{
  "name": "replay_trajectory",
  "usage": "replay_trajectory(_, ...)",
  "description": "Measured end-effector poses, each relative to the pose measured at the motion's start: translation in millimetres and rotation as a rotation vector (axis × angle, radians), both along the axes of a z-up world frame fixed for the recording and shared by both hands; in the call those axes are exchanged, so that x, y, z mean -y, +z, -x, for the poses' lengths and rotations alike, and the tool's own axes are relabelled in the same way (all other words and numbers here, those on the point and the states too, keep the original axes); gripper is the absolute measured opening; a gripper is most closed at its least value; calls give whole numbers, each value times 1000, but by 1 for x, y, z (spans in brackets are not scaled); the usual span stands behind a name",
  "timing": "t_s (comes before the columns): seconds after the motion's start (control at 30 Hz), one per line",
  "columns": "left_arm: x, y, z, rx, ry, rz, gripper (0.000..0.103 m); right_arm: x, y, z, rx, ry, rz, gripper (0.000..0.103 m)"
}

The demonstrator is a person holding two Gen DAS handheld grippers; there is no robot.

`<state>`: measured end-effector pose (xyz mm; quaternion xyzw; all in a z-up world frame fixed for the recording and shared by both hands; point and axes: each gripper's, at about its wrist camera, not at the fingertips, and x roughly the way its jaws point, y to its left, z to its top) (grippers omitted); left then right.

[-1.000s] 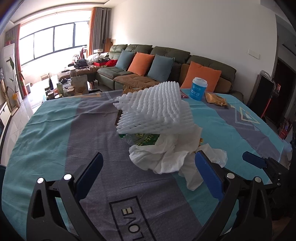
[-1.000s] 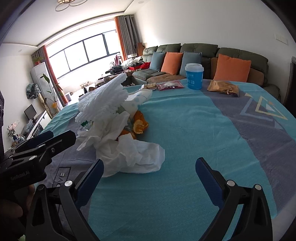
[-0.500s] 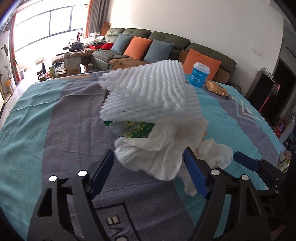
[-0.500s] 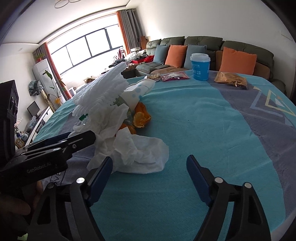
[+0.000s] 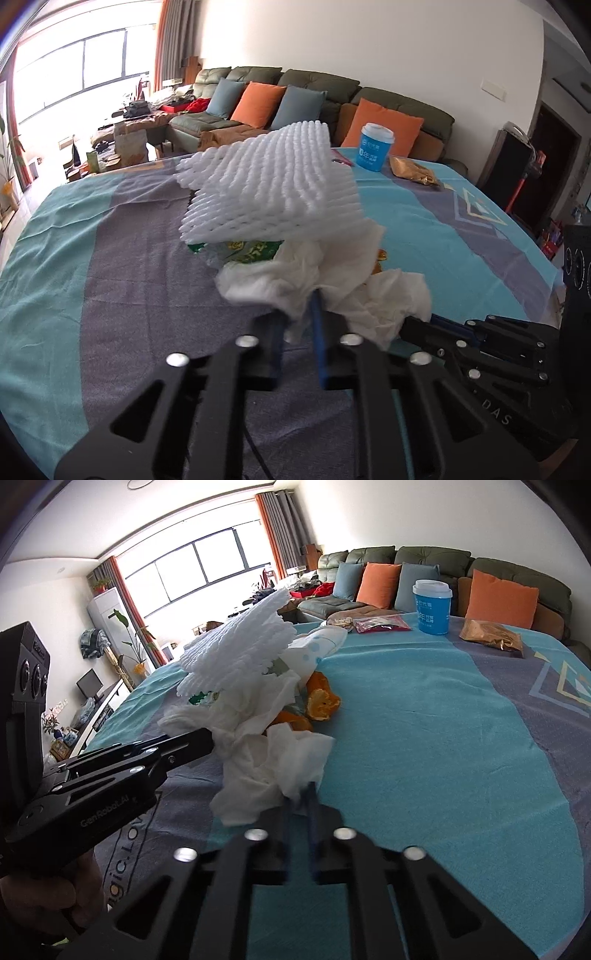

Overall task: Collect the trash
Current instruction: 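Grasp a crumpled tissue with the left tool while the right tool grasps another tissue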

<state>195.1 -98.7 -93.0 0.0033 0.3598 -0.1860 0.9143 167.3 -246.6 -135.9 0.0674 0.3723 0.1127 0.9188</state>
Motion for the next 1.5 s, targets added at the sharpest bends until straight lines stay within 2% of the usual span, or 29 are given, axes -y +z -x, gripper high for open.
replay_trajectory(0.37, -4, 19, 20, 64, -44, 37, 3, 3, 17, 15, 51, -2, -9, 1)
replay_trajectory(0.73, -28, 51, 60, 131, -57, 89, 3, 4, 45, 32, 137, -24, 6, 1)
replay_trajectory(0.97, -48, 68, 81, 172, -13, 113, 3, -3, 63, 41, 190, -9, 9, 1)
replay_trajectory(1.27, -92, 83, 105, 224, 96, 146, 3, -28, 84, 37, 249, 56, 29, 1)
replay_trajectory(1.37, -106, 85, 108, 230, 124, 152, 3, -36, 84, 37, 242, 50, 64, 1)
replay_trajectory(1.5, -115, 84, 107, 222, 137, 166, 3, -32, 65, 33, 182, 4, 122, 4)
